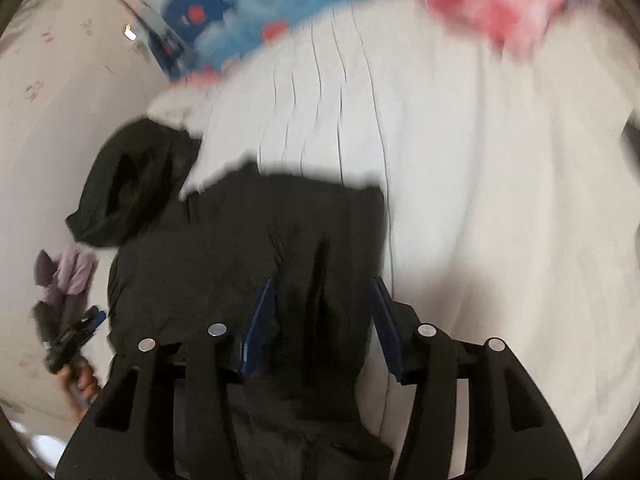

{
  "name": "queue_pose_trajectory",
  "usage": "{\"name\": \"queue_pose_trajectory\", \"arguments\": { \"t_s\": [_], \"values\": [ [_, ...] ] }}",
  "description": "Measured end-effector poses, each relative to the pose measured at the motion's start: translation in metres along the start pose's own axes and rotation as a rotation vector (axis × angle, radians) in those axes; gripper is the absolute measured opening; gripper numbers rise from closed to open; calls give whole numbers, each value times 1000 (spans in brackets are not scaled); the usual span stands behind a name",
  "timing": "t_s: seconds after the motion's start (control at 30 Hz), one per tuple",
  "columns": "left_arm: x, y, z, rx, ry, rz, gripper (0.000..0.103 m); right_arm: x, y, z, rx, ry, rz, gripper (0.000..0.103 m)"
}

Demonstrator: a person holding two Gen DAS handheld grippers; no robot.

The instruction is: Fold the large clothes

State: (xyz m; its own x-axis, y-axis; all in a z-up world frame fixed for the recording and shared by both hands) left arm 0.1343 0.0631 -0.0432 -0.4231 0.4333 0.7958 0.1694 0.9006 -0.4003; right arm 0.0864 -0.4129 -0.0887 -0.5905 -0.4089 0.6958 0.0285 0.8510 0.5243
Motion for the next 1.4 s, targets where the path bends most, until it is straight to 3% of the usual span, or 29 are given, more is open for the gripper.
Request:
{"name": "queue_pose_trajectory", "arguments": {
  "t_s": [0.07,0.13,0.2,0.23,0.3,0.33,0.4,0.5,0.57,0.63,0.73,0.87,1.0,1.1,1.23,1.3,1.33,1.37,1.4],
  "values": [
    [-10,0,-4,8,16,-12,68,-7,31,-9,74,3,-26,57],
    [-28,4,-2,31,66,-32,68,-43,44,-8,119,83,-50,60],
    [-46,7,0,37,109,-75,68,-88,30,-1,112,177,48,60],
    [-54,9,3,27,129,-101,69,-108,15,3,86,215,52,56],
    [-66,11,7,18,155,-110,77,-122,-12,11,1,208,3,42],
    [-69,12,8,20,164,-112,77,-118,-21,12,-51,195,-24,30],
    [-64,12,8,19,171,-112,77,-102,-24,16,-71,185,-37,28],
    [-33,15,11,18,138,-59,77,-42,-10,39,-12,151,-38,44],
    [1,30,15,25,92,-29,77,-3,-11,68,7,135,-87,79],
    [32,54,26,68,76,-6,77,21,-15,108,12,165,-123,92],
    [56,94,63,128,127,-14,79,40,-28,168,-26,215,-179,92],
    [54,117,122,136,286,-14,79,42,-32,230,-99,278,-293,92],
    [54,110,177,96,420,84,85,38,-23,279,-130,377,-427,92],
    [63,103,196,72,463,151,86,38,-6,312,-103,448,-468,92],
    [74,90,222,79,609,246,91,34,10,338,-65,470,-491,92],
    [72,79,234,39,642,206,91,36,17,338,-66,423,-514,80],
    [71,75,239,28,650,196,90,38,18,336,-68,396,-530,51],
    [73,66,242,10,641,198,78,42,20,332,-75,352,-547,26],
    [76,59,244,-8,625,199,58,45,22,325,-73,313,-562,25]
  ]
}}
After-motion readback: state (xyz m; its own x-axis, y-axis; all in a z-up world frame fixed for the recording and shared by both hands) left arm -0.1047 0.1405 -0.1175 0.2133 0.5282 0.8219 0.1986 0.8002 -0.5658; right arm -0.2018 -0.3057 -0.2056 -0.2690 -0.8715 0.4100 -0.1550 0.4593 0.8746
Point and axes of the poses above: each gripper's, at about its wrist camera, not at the fingertips, and x roughly against the way its jaws point, y to its left, z to its underside, the point moved 3 cm from there along -x, roughly the way its jaws point, and after that the axes turned 12 degrees about y, right-handed, at the moved point
